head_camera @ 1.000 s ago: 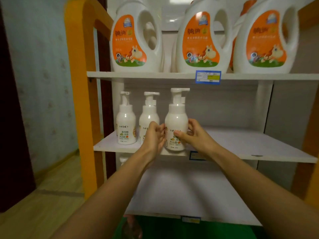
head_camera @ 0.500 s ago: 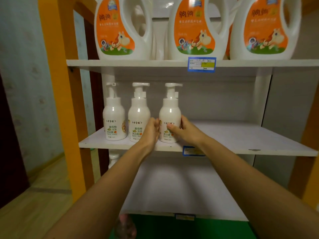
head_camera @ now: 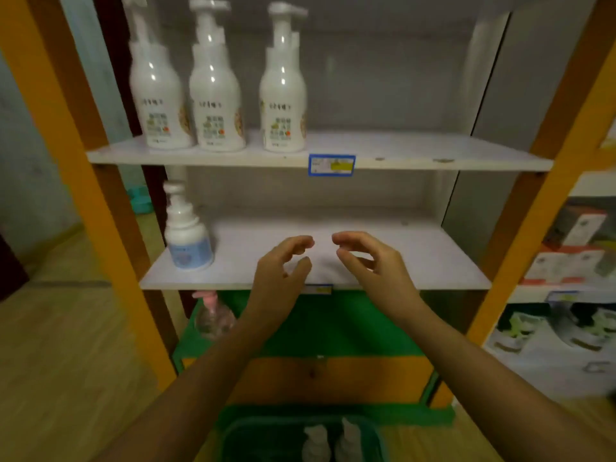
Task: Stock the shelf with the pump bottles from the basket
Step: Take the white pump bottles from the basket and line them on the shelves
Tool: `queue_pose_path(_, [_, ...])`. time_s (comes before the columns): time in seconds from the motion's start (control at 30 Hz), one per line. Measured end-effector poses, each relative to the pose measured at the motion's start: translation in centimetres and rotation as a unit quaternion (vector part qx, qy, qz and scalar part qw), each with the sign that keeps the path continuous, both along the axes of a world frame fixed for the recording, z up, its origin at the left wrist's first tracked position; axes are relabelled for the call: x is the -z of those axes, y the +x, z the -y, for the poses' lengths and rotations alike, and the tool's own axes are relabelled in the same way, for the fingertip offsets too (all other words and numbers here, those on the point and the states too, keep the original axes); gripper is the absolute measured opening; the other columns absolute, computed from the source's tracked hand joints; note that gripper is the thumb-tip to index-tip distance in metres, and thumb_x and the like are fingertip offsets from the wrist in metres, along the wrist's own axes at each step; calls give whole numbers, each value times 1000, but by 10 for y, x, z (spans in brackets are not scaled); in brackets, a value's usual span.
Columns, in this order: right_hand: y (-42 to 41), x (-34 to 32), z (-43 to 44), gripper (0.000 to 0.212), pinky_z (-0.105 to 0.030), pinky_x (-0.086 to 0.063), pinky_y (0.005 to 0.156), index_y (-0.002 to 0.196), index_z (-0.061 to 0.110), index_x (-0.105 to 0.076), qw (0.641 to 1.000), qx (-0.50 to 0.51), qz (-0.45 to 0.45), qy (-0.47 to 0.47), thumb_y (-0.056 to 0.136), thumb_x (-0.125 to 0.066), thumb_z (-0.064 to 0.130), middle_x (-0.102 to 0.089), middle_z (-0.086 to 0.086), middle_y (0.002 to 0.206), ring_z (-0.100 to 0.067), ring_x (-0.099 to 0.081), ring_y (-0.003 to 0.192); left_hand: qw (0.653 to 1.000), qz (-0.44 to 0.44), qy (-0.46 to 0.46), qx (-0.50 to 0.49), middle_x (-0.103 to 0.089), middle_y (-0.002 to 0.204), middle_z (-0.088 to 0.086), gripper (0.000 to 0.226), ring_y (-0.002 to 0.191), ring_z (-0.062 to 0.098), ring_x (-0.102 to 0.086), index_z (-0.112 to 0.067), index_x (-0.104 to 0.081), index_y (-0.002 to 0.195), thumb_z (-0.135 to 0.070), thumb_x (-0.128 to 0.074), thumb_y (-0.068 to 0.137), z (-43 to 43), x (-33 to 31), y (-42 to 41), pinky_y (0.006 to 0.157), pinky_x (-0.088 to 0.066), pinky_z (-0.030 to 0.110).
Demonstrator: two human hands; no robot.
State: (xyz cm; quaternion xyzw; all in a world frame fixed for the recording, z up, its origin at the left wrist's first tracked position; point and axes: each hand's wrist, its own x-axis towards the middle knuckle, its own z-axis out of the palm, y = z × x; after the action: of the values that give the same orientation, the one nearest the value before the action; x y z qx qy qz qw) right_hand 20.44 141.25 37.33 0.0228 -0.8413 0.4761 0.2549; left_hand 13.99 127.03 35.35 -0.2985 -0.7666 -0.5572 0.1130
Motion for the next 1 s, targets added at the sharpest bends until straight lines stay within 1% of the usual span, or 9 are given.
queue_pose_path(0.1, [14,64,-8,22,-8,-45,85,109,23,-62,999,4,35,-15,88,-56,19,-62,17,103,3,-58,99,999,44,-8,12,-60,110,-6,27,99,2,-56,-13,-59,113,-8,-52,88,-4,56,10,82,-41,1])
queue_pose_path(0.2, [25,134,-16,20,-1,-39,83,101,29,-62,997,23,74,-18,85,-60,17,-62,19,99,15,-56,92,993,111,-29,9,-61,110,0,27,106,15,-58,-7,-61,112,-5,-58,85,-9,119,15,86,-43,11])
queue_pose_path(0.33, [39,227,-30,22,-10,-42,91,107,16,-64,985,45,165,-28,85,-61,19,-65,4,114,-5,-57,107,976,206,-73,8,-58,110,-1,33,105,12,-54,-6,-57,116,-7,-60,84,-12,201,21,75,-40,1])
queue_pose_path(0.47, [50,293,-37,36,-11,-34,82,116,13,-58,960,68,271,-25,82,-66,24,-59,5,112,-9,-53,107,949,269,-165,22,-53,113,-5,43,110,15,-52,-9,-52,123,-14,-64,82,-8,274,24,85,-39,21])
queue_pose_path(0.57, [51,338,-39,55,-14,-31,86,127,14,-49,932,75,354,-5,78,-69,28,-54,-3,128,-18,-49,120,915,312,-256,26,-49,126,-2,62,115,10,-45,-12,-40,133,-19,-69,78,-6,319,27,89,-34,19])
queue_pose_path(0.67, [46,368,-37,67,-21,-33,88,133,12,-41,901,78,424,-37,77,-71,30,-48,-8,138,-22,-45,125,892,312,-324,32,-41,143,6,73,129,21,-41,-13,-34,138,-23,-72,76,-6,354,24,104,-33,28])
queue_pose_path(0.77, [38,383,-34,54,-27,-38,83,127,10,-46,898,78,432,-39,79,-68,23,-56,-13,129,-26,-52,116,894,303,-329,31,-47,139,6,67,128,22,-43,-14,-42,134,-22,-72,75,-13,371,20,105,-34,31])
queue_pose_path(0.9, [32,396,-27,33,-10,-32,61,116,13,-56,914,129,383,-39,84,-62,24,-64,-7,107,-19,-58,96,894,289,-340,29,-57,129,9,47,119,26,-52,-15,-53,123,-20,-69,78,-24,384,16,100,-43,39])
queue_pose_path(1.0, [27,403,-27,28,-17,-31,61,111,16,-56,917,138,374,-4,86,-59,29,-65,-5,101,-20,-59,91,903,270,-333,26,-59,127,9,42,116,26,-54,-14,-53,121,-19,-65,81,-25,387,18,95,-46,37])
